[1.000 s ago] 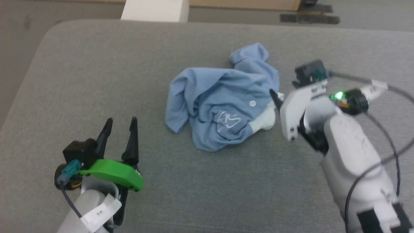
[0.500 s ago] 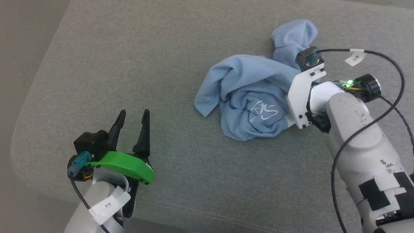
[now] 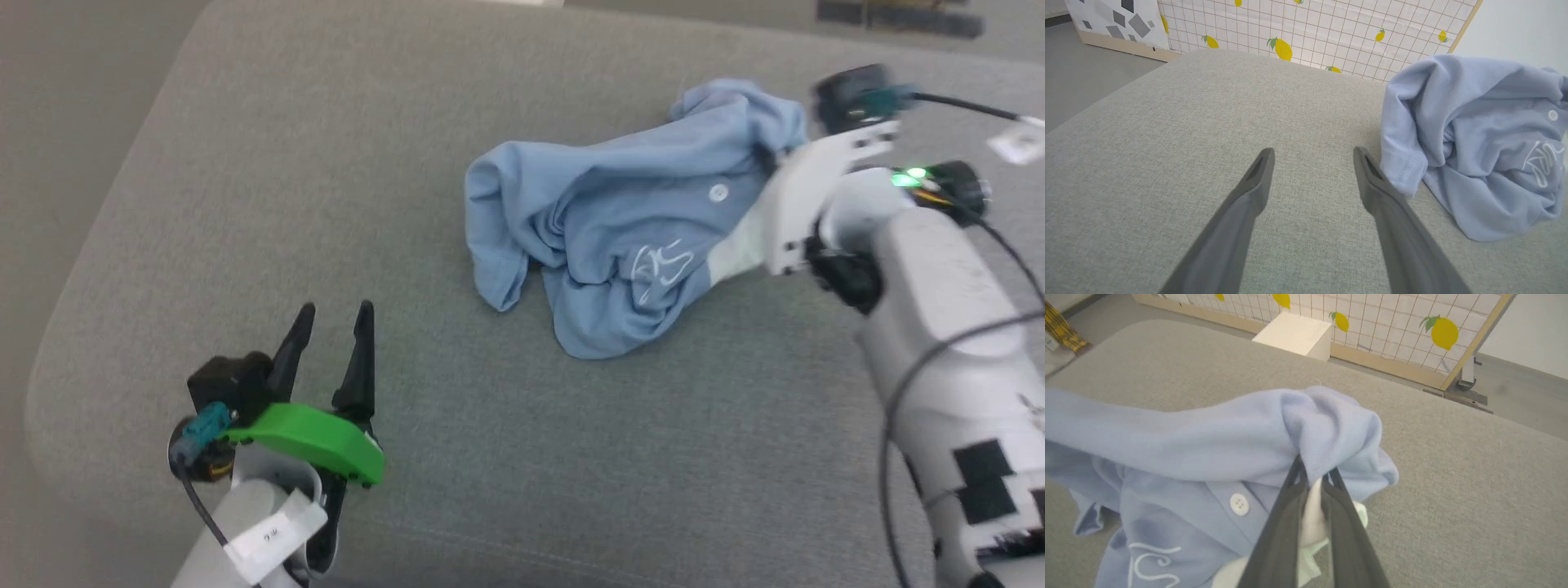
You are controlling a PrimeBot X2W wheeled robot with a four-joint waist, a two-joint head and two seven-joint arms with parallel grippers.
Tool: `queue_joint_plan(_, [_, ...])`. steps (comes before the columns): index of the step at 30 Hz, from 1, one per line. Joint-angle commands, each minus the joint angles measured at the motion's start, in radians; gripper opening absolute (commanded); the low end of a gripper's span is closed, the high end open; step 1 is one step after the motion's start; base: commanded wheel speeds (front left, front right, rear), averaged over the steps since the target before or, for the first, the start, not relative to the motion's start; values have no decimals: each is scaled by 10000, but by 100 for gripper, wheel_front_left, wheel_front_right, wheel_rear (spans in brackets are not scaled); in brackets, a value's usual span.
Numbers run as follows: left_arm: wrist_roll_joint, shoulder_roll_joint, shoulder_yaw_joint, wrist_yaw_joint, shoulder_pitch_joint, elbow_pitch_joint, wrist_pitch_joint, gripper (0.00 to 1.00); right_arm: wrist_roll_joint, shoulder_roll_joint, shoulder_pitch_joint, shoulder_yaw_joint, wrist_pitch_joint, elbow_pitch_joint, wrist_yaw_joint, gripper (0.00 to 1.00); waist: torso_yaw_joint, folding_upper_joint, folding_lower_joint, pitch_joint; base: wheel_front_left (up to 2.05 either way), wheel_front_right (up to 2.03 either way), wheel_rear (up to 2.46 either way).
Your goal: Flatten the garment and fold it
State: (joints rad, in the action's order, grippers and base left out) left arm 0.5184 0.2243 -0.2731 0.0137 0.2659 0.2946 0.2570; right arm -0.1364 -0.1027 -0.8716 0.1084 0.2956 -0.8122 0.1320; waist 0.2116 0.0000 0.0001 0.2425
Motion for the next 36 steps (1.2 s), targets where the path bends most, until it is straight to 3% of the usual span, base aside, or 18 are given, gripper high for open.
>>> queue_joint_plan(1, [-89,-45,6,29,-208,17,46,100,-239,-259,465,-309,-140,328,-13,0,-696,0,-1,-905,0,0,0])
queue_joint_plan(6, [-25,-9,-5,-62,-603,-51,4,100,-605,-674,2623,-1651,197,1499,-13,0,-1019,0,-1,-1370,0,0,0])
queue_joint_plan(10, [35,53,11,-126,-766,-219,-73,100,-696,-211,4887,-2337,1157,2355,-13,0,-1172,0,-1,-1409,0,0,0])
queue_joint_plan(14, [99,103,16,-144,-785,-309,-168,100,-852,262,6078,-2486,1436,3399,-13,0,-1253,0,-1,-1377,0,0,0])
queue_joint_plan(15, [114,118,16,-146,-791,-316,-197,100,-880,323,6196,-2498,1349,3677,-13,23,-1277,0,-1,-1382,0,0,0])
queue_joint_plan(16, [129,137,18,-153,-801,-323,-223,100,-902,379,6295,-2548,1192,4030,-13,100,-1305,0,-1,-1397,0,0,0])
queue_joint_plan(24, [241,119,-38,-208,-900,-332,-335,100,-1261,516,6557,-3890,-924,6353,-13,100,-1412,0,-1,-1696,0,0,0])
queue_joint_plan(29, [475,-16,-3,-257,-924,-369,-456,100,-1550,521,6865,-4474,-1585,6626,-13,100,-1660,0,-1,-1800,0,0,0])
queue_joint_plan(36, [724,-239,-385,-235,466,45,-1991,100,-1695,523,6901,-4514,-1599,6572,-13,100,-2251,0,-1,-1449,0,0,0])
